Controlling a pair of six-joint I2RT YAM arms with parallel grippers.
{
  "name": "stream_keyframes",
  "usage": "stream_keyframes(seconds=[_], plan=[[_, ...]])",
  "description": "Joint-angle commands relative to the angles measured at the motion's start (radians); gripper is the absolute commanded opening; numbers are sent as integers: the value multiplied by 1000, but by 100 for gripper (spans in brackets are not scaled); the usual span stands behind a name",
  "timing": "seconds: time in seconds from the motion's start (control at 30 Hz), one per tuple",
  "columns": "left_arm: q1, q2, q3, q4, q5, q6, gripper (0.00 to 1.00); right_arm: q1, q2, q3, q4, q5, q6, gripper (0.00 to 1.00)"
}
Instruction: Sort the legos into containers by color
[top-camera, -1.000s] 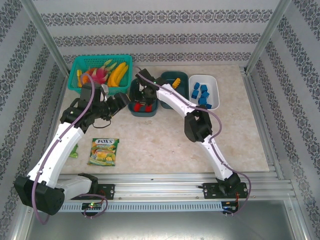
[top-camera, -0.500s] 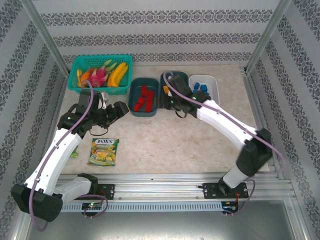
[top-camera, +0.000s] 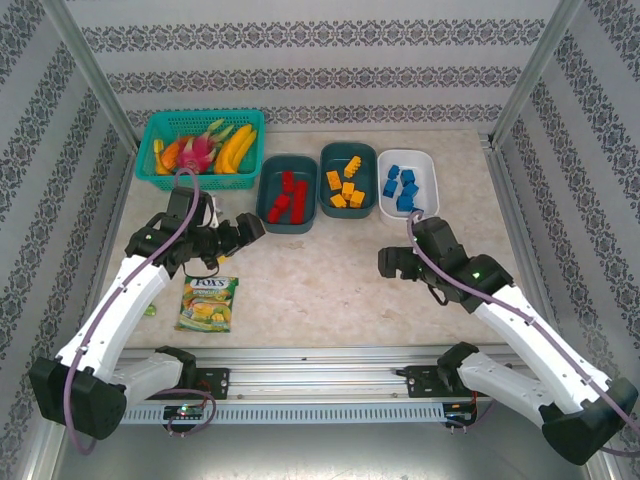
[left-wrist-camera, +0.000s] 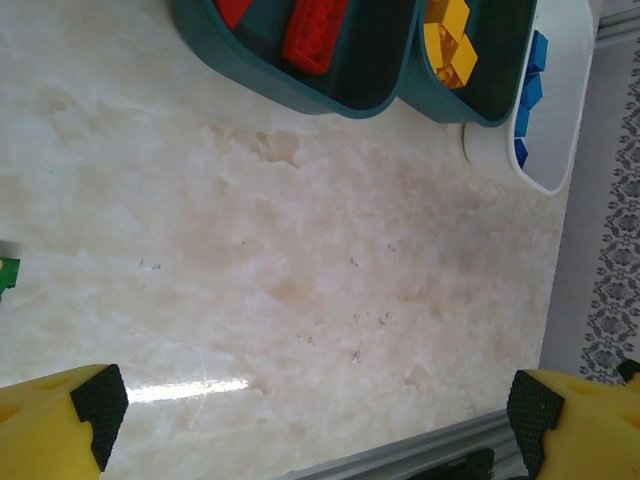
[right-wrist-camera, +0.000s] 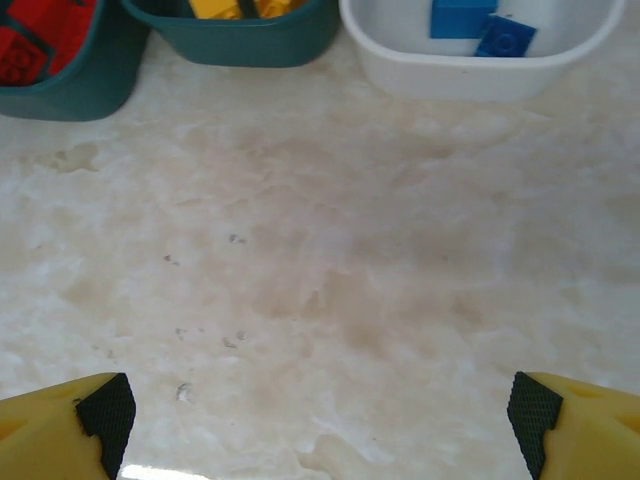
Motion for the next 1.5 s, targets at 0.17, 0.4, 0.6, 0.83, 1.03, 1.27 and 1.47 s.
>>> stream_keyframes(seconds=[0.17, 0.4, 0.6, 0.83, 1.03, 1.27, 1.47], plan=[[-11, -3, 60, -122, -625, -57, 100, -146, 57, 1, 68, 374, 8, 98], [14, -51, -203, 292, -992, 307, 100, -356, -24, -402, 871, 396, -262, 98], [153, 49, -351, 551, -832, 508, 100, -382, 106, -530, 1139, 343, -359, 98], [175, 258, -433, 877, -777, 585, 100, -389, 346, -498, 1310, 232, -380, 98], [213, 402, -412, 1064, -674, 645, 100, -445, 492, -451, 1494, 107, -448, 98], [250, 420, -518, 1344, -545, 702, 100, -520, 634, -608, 1915, -37, -407, 98], [245, 450, -641, 1586, -563, 699, 100, -521, 622, -560, 1780, -13, -403, 98]])
